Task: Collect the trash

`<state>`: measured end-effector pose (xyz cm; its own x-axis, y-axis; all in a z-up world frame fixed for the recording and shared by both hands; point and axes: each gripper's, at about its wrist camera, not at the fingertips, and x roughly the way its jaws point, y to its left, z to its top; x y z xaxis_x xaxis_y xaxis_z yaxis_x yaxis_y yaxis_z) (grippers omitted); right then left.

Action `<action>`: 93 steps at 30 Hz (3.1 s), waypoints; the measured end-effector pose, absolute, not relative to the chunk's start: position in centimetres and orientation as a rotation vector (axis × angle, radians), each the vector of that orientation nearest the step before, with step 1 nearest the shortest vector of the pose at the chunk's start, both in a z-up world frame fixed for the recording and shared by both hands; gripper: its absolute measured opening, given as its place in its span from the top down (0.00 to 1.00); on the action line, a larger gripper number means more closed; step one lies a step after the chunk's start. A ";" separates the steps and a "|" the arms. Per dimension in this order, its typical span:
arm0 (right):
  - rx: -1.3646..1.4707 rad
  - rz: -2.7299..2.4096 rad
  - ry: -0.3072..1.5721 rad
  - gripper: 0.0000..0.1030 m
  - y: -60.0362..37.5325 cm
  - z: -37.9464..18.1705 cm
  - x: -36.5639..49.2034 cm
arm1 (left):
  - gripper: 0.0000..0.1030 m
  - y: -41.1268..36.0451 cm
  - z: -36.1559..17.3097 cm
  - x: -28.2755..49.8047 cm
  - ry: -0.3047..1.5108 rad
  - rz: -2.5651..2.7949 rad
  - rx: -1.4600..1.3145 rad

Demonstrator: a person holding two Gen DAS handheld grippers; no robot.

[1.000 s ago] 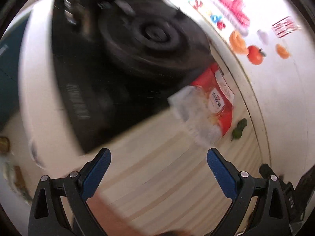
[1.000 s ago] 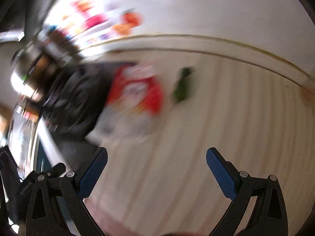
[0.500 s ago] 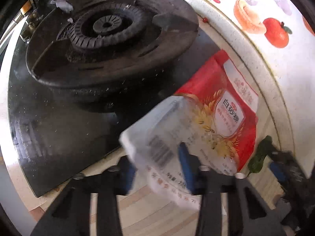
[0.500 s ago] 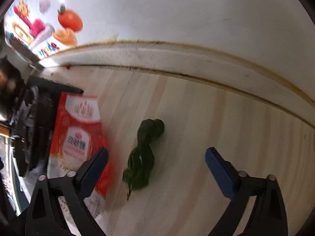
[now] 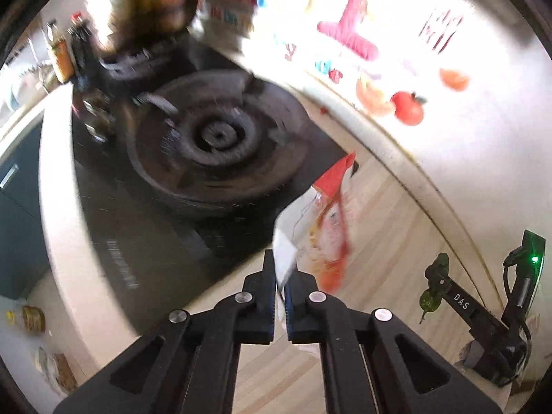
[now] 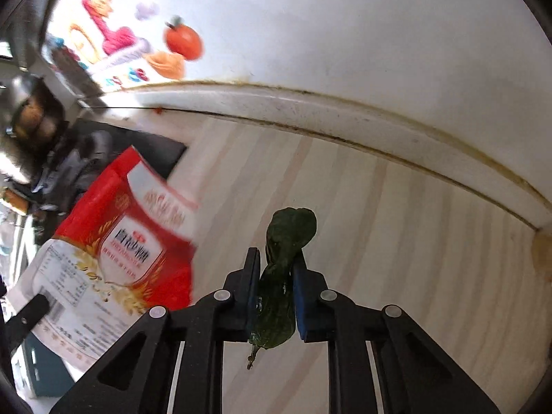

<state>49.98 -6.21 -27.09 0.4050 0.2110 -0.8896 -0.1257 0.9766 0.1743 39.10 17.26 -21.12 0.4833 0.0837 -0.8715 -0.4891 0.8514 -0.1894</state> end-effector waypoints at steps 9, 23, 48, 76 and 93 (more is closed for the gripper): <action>0.113 0.425 1.118 0.83 -0.9 -21.4 38.0 | 0.99 24.7 -15.0 23.1 0.926 0.424 -0.400; -0.187 0.905 1.256 0.83 27.6 -28.5 15.4 | 0.99 44.2 -27.7 -2.2 1.138 0.882 -0.611; -0.438 0.976 1.865 0.79 51.6 -86.6 0.1 | 0.93 61.1 -77.7 -11.2 1.589 0.845 -1.021; -0.804 0.927 1.357 0.00 46.5 -63.7 -2.0 | 0.06 54.4 -57.2 -19.7 1.307 1.080 -0.834; -0.666 1.110 1.008 0.00 28.4 -24.8 -7.0 | 0.06 34.2 -24.3 -25.8 0.981 1.176 -0.725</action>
<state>-6.99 28.38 -24.77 0.1068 0.4078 -0.9068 -0.9417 0.3341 0.0393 -25.75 34.16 -24.34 0.0818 0.4105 -0.9082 -0.9671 0.2531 0.0273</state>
